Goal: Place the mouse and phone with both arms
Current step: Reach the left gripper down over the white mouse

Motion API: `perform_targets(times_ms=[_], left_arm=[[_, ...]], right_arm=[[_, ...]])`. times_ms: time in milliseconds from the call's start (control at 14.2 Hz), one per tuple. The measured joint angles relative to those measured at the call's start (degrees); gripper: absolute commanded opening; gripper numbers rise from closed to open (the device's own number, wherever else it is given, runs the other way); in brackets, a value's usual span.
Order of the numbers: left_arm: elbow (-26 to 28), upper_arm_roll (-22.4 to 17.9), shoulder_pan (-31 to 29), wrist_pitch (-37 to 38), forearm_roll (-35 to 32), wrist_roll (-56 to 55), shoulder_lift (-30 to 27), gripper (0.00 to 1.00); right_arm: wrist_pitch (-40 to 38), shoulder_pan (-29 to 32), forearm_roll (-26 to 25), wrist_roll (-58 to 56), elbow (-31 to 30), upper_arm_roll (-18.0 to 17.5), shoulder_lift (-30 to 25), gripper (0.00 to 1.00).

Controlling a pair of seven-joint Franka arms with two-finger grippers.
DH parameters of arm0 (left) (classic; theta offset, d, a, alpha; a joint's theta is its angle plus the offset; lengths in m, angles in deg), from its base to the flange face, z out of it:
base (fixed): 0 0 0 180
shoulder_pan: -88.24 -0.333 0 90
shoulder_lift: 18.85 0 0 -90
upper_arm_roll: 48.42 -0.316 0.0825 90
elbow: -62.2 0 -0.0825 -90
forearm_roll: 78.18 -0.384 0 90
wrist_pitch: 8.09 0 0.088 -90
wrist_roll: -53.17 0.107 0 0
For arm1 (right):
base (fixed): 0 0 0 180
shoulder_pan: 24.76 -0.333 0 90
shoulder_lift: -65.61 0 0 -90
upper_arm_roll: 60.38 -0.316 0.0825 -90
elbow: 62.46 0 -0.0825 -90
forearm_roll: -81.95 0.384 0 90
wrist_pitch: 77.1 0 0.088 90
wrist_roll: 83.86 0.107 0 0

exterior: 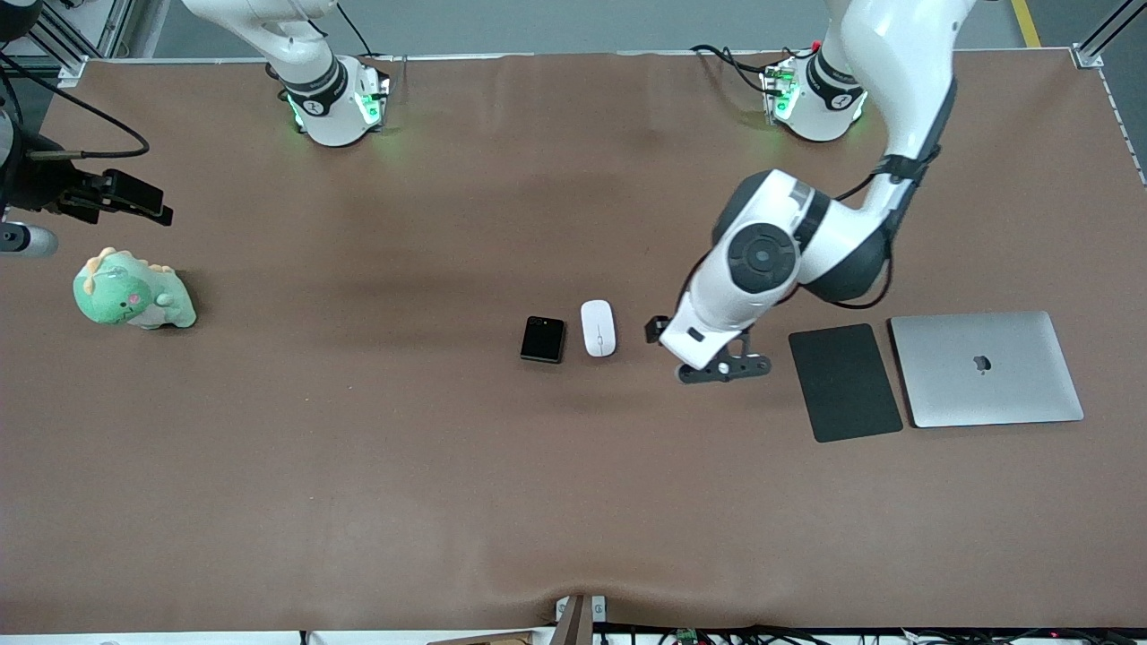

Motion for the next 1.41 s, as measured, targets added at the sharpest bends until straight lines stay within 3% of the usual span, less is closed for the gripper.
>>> perform_targets(times_ms=[775, 1057, 1410], left_arm=[[-0.03, -0.44, 9.5, -13.6, -0.27, -10.95, 9.82, 0.97], [-0.35, -0.63, 10.97, -14.86, -5.18, -14.9, 12.47, 0.95], [-1.56, -0.69, 12.34, -16.0, -5.84, -16.48, 14.81, 0.92]], right_arm=[[1.85, -1.09, 0.05, 0.0, -0.04, -0.06, 2.05, 1.0], [5.97, -2.4, 0.05, 0.01, -0.07, -0.1, 6.2, 1.0], [7.45, -2.99, 0.05, 0.01, -0.09, -0.11, 8.4, 1.0]])
